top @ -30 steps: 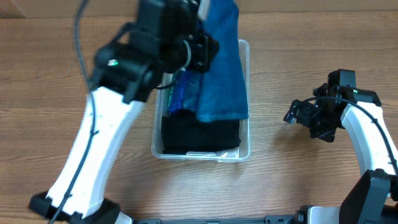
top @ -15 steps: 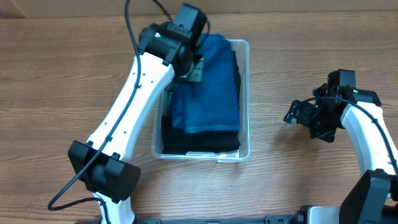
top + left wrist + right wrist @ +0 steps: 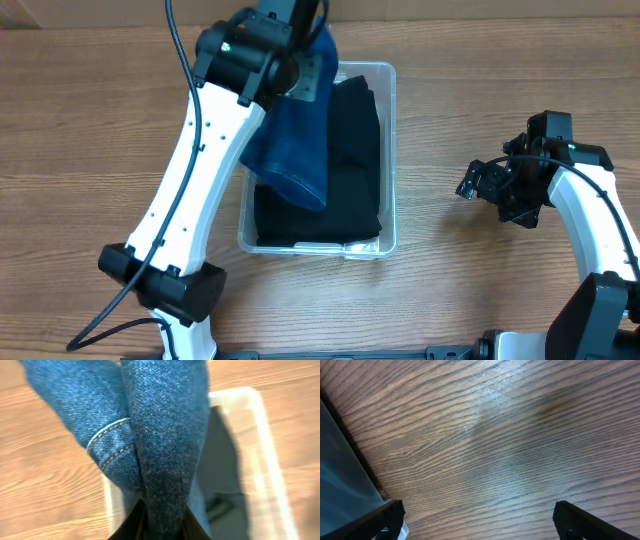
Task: Pack container
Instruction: 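Tuck the towel edges into the bin with the left gripper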
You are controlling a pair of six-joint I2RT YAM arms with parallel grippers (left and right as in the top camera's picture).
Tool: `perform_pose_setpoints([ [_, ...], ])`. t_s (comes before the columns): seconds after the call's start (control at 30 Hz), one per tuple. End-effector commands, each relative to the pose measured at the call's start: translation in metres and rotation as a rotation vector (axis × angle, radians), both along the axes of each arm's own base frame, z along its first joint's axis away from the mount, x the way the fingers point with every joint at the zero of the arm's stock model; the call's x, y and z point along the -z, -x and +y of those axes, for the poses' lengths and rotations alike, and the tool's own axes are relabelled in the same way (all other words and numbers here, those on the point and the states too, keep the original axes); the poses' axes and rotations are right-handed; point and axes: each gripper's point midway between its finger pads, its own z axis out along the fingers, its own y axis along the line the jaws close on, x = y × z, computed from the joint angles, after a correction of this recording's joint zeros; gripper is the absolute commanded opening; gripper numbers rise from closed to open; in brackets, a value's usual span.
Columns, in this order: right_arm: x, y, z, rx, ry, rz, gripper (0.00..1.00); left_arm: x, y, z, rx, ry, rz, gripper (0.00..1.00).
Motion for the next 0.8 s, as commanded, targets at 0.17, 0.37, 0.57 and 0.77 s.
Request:
perform_pose_setpoints([
  [0.17,-0.003,-0.003,0.0,-0.001,-0.001,-0.017,1.0,-0.092,0.041,-0.083,0.153,0.478,-0.048,0.04],
  [0.37,-0.003,-0.002,0.0,-0.001,-0.001,-0.016,1.0,-0.054,0.039,-0.075,0.045,0.423,0.055,0.04],
  [0.57,-0.003,-0.002,0.0,-0.001,-0.001,-0.015,1.0,0.041,0.042,-0.108,0.198,0.415,0.27,0.04],
  [0.77,-0.003,-0.002,0.0,-0.001,-0.001,-0.015,1.0,0.07,0.025,-0.036,0.024,0.178,0.258,0.2],
])
